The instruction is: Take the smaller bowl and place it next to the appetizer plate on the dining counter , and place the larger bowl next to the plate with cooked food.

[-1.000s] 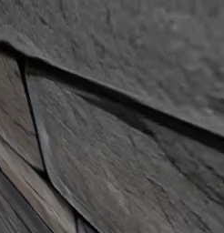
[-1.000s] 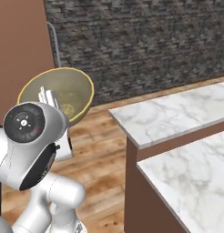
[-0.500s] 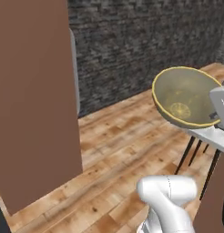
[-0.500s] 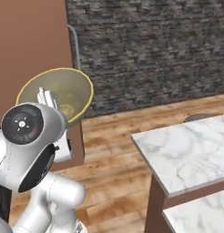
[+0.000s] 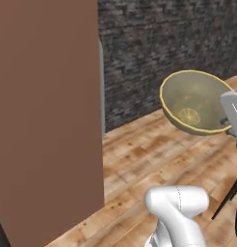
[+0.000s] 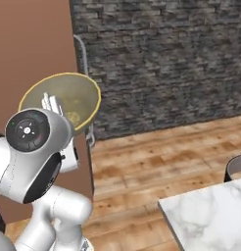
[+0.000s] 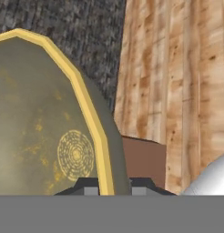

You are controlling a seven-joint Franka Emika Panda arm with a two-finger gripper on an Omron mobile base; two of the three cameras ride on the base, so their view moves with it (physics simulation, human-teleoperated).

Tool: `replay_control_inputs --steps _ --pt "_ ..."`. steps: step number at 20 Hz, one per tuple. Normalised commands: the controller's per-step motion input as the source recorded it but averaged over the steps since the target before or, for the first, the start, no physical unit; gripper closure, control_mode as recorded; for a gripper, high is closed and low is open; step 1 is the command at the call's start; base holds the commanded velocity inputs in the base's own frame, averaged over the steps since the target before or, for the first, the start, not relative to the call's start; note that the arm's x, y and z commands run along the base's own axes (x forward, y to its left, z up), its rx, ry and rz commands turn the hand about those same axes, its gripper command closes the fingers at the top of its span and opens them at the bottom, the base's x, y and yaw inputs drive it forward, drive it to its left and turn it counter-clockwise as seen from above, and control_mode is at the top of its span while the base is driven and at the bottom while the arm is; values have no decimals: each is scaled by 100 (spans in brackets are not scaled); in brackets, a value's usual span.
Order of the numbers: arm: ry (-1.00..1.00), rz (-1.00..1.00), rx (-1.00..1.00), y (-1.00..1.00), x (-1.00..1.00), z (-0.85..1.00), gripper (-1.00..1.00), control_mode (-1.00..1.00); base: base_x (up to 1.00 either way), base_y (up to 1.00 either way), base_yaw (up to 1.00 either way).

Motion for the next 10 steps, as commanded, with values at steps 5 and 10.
replay_control_inputs --steps 5,10 --pt "0 0 0 0 0 0 100 100 88 4 -43" --pt "0 0 0 0 0 0 100 100 70 0 -52"
